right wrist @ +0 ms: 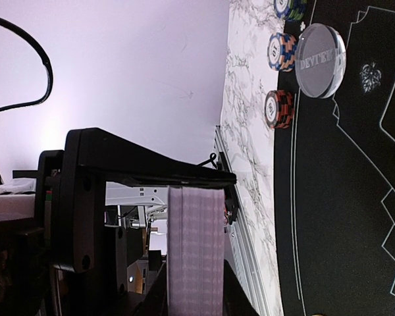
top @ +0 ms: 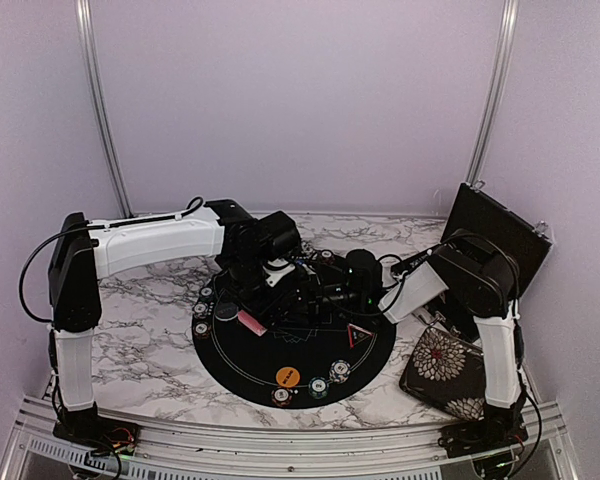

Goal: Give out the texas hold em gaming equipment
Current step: Pass from the left arm to the right, then pass from the right arm to the left, then pick up the poker card from the face-down deck piles.

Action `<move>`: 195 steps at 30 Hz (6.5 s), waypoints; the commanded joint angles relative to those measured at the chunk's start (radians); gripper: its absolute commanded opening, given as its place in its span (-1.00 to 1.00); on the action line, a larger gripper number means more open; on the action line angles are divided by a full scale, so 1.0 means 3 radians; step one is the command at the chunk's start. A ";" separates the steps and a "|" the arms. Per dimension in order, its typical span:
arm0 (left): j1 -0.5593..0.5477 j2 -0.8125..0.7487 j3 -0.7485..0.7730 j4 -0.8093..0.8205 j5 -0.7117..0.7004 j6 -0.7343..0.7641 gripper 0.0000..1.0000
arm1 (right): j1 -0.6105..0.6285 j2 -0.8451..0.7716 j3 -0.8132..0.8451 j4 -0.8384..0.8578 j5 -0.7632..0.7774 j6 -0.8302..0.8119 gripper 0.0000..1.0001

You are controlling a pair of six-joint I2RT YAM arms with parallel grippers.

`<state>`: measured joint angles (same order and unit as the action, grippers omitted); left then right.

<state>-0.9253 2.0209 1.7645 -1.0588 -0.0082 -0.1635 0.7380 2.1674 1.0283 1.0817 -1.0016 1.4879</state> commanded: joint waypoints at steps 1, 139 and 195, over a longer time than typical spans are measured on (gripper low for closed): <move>-0.0025 -0.0036 -0.0043 0.0042 -0.0001 0.0042 0.59 | 0.0032 -0.0127 0.0015 0.0127 0.0035 -0.0034 -1.00; 0.0032 -0.0390 -0.0374 0.0138 0.0379 0.0229 0.10 | 0.0085 -0.0463 0.0192 -0.1422 0.0396 -0.1270 -0.19; 0.0047 -0.0488 -0.0533 0.0119 0.0400 0.0208 0.07 | -0.0021 -0.0753 -0.0138 -0.1381 0.0540 -0.1272 -0.23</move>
<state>-0.9115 1.9217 1.6104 -0.9993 0.0975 -0.1139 0.7422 1.9797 0.9936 0.6430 -0.8539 1.1034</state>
